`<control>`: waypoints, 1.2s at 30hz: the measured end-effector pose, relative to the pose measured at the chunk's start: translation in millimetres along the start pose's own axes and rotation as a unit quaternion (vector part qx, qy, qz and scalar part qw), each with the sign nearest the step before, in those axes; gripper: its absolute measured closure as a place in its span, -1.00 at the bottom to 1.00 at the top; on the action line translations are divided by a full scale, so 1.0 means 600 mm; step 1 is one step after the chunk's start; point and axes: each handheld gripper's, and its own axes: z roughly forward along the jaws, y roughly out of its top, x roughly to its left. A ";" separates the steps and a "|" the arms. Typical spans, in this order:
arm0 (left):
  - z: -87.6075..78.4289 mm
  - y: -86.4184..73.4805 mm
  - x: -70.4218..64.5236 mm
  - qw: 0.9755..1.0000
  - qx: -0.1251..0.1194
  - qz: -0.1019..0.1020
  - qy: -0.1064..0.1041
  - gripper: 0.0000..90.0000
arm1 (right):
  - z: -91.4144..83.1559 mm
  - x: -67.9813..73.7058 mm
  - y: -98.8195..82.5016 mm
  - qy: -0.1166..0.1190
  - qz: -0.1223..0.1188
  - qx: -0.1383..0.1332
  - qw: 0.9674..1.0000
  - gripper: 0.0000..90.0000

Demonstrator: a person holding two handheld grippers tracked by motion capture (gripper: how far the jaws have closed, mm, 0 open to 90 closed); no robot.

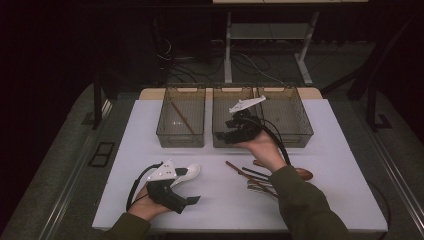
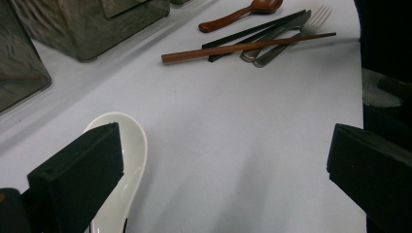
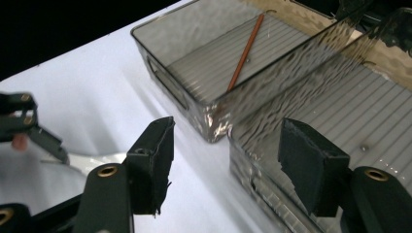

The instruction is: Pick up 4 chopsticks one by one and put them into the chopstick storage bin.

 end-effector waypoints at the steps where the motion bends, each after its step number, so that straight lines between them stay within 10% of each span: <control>1: 0.000 0.000 0.000 1.000 0.001 0.000 0.000 -1.00 | 0.000 0.000 0.000 0.000 0.000 0.000 1.000 -0.15; 36: 0.001 -0.002 0.002 1.000 0.004 0.000 0.003 -1.00 | -0.108 -0.019 -0.180 -0.004 0.014 0.005 1.000 0.10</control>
